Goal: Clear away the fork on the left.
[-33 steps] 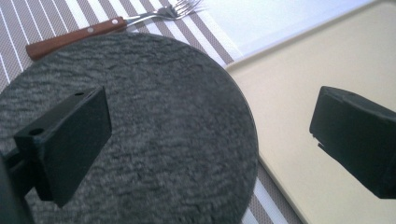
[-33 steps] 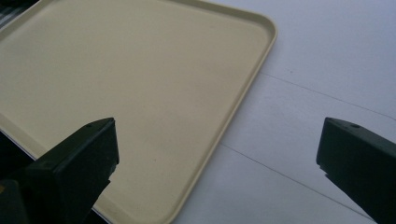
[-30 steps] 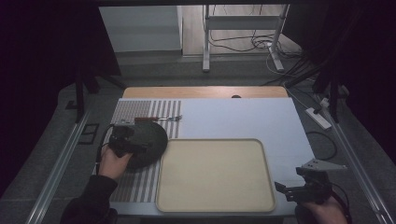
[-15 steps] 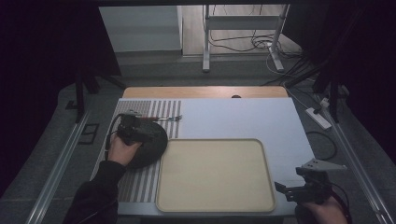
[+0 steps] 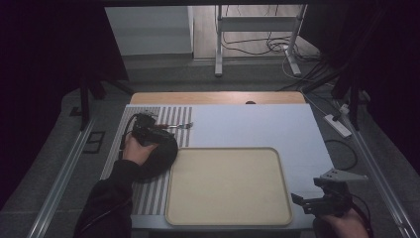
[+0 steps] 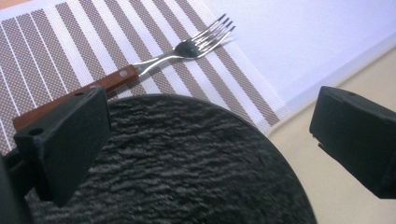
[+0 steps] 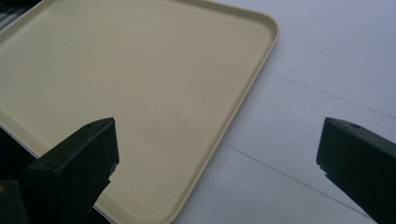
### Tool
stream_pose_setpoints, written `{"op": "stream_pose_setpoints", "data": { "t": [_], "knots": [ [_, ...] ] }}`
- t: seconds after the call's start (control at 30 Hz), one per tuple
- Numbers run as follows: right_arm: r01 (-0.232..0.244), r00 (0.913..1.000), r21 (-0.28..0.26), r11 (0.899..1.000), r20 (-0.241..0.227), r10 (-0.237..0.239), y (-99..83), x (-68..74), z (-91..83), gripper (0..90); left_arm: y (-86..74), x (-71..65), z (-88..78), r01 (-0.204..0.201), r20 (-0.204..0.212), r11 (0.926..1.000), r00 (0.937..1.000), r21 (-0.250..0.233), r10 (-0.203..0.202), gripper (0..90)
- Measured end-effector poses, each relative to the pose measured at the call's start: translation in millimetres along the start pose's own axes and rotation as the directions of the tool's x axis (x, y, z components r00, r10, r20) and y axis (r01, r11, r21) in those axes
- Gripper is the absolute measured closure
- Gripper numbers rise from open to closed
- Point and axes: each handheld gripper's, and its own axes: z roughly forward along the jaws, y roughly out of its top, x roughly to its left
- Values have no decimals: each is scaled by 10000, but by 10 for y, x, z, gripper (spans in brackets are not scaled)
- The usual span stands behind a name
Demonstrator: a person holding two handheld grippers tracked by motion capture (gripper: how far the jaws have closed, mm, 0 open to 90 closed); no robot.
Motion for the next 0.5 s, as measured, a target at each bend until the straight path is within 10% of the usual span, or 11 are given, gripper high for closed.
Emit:
{"op": "stream_pose_setpoints", "data": {
  "t": [0.5],
  "knots": [
    [-57, 10000, 9, 10000, -29, 57, -2, -4, -2, 0, 193, 158, 283, -16, -147, 9993, 9999, 379, 22, 0]
  ]
}}
